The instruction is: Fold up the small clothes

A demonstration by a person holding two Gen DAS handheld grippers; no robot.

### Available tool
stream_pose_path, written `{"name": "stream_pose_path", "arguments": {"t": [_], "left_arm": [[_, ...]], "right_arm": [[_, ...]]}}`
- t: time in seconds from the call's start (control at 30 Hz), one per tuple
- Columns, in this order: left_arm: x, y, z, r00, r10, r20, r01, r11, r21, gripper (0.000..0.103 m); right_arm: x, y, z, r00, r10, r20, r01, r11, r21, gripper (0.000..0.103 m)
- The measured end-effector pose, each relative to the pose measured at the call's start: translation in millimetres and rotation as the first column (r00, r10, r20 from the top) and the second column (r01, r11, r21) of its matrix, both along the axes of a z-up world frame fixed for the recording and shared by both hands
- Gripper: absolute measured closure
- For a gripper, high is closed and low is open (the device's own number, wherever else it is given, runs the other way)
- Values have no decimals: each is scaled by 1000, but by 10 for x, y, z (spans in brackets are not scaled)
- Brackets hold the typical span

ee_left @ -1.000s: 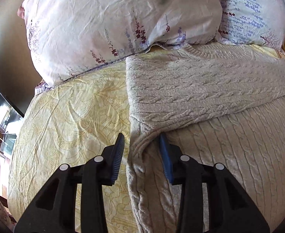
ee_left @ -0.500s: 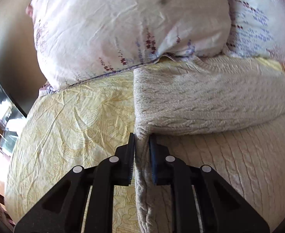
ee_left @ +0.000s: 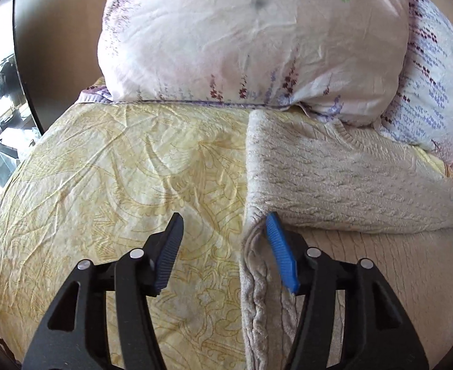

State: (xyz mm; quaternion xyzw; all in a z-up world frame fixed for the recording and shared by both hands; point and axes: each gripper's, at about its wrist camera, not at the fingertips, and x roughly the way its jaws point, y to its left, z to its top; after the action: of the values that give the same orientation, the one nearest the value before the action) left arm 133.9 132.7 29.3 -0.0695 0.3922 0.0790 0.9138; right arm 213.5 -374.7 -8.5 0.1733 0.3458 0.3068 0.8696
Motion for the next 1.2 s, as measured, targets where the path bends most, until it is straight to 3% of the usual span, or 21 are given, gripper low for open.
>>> {"name": "stream_pose_path", "arguments": {"t": [0.1,0.23,0.27,0.3,0.4,0.5,0.83,1.03,1.2], "left_arm": [[-81,-72,180,996,-28,91,28,1000,0,47],[62,-231,195,985,-137,108,153,976,-157,47],[117,-284,164,983,-154,96,169,970,-176,47],[174,-332,123,983,-165,79,176,968,-177,47],[323,-401,-25,986,-168,19,169,972,-162,48],[376,-365,-162,987,-157,-19,150,969,-195,50],[408,-363,-216,986,-165,-30,156,969,-191,50],[400,-315,-212,985,-169,-10,162,957,-239,46],[138,-259,-54,983,-180,32,181,937,-298,39]], "right_arm": [[-54,104,57,997,68,35,-69,997,21,44],[-25,187,3,991,136,-7,-136,989,56,42],[-20,194,-12,991,136,-17,-135,989,53,35],[-12,195,-26,991,134,-27,-132,990,50,29],[14,199,-67,989,135,-53,-133,990,47,26],[32,239,-103,989,131,-73,-130,991,16,24],[55,307,-154,986,143,-91,-146,989,-35,18],[66,239,-167,983,155,-96,-154,988,17,17],[23,244,-123,986,125,-107,-127,992,-6,16]]}}
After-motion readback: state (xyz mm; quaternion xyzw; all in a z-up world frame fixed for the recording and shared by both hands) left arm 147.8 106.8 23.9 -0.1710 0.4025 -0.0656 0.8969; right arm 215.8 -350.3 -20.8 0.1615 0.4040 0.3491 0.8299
